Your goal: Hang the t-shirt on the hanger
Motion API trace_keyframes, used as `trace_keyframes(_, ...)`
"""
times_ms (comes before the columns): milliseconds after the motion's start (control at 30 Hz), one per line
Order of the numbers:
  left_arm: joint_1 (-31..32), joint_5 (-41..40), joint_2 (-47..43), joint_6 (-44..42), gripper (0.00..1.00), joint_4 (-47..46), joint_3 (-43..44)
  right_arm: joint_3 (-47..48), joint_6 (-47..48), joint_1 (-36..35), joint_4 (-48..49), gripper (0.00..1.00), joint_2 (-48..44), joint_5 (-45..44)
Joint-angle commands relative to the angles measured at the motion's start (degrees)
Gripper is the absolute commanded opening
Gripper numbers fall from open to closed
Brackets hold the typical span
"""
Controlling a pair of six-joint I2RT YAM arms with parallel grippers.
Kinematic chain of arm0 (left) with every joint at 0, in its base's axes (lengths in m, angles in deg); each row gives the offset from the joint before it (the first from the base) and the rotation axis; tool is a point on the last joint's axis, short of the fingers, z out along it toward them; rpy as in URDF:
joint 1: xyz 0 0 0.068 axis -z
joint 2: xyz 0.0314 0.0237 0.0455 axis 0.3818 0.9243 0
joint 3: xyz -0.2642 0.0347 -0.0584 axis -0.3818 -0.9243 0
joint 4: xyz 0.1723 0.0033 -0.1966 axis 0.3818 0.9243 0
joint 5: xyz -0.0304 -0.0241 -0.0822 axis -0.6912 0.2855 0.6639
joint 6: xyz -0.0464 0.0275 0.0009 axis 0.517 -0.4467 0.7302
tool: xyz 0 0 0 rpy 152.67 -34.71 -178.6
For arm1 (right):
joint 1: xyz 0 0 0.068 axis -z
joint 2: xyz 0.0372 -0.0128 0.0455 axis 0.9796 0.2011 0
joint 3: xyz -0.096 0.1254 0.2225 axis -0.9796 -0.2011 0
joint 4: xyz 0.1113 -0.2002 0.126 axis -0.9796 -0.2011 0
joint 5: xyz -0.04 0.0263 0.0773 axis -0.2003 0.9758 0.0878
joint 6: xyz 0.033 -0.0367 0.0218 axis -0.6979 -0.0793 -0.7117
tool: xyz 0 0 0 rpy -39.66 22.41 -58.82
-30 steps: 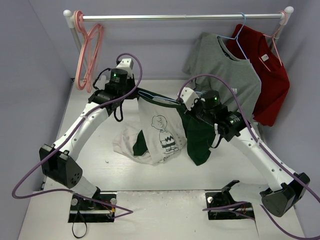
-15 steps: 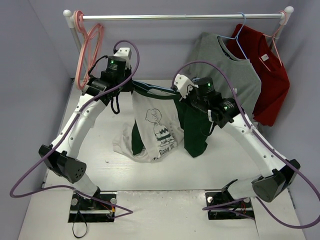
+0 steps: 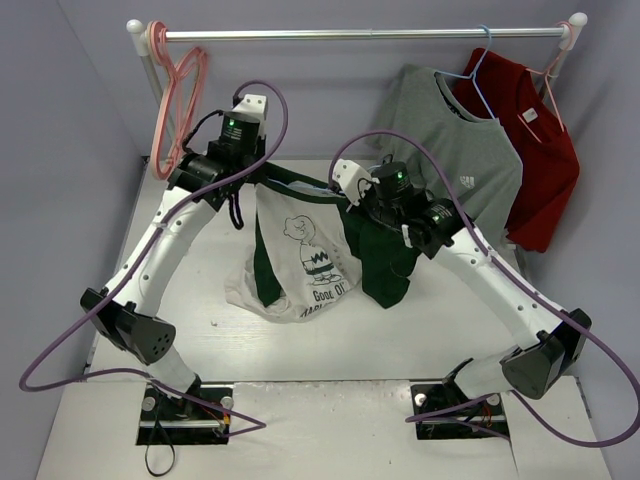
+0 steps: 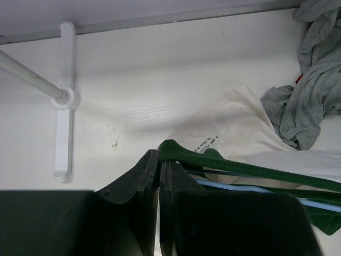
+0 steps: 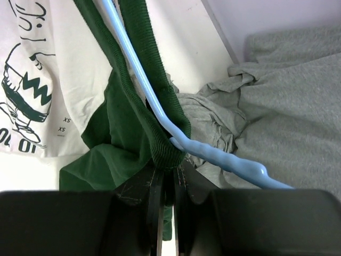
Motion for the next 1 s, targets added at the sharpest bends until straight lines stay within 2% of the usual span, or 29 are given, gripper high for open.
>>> trace_keyframes(0,0.90,-1.06,-1.25,-0.46,0.00,-2.98,1.70,0.71,-0.42,-0.62,2.47,0.00,-0.64,-2.34)
trace_keyframes(200,5.81,1.50,-1.08,2.70,0.00,-4.21,2.31,2.73,-3.58,-1.06,9.50,0.00,0.32,0.29)
trace_keyframes(300,8.54,-1.30,-0.99,2.88,0.00,-3.86,5.37,6.24,-4.29,-1.06,11.79,0.00,1.73,-0.32)
trace_keyframes(433,9.25,-5.70,-1.60,1.31,0.00,-2.63,9.87,14.59,-2.54,-1.15,8.20,0.00,5.94,-5.49)
trace_keyframes(600,9.25,-14.83,-2.92,-3.44,0.00,-2.37,14.35,23.02,0.01,-1.50,5.73,0.00,9.11,-9.28)
trace_keyframes(800,9.08,-25.29,-4.68,-10.38,0.00,-2.01,17.08,23.39,2.83,-1.68,4.05,0.00,6.04,-9.55)
trace_keyframes(867,9.17,-26.45,-5.64,-11.44,0.00,-2.19,16.47,22.25,2.21,-1.85,4.58,0.00,4.28,-9.37)
trace_keyframes(967,9.17,-23.91,-6.00,-9.43,0.00,-0.62,16.03,20.06,1.33,-2.73,5.81,0.00,2.53,-9.28)
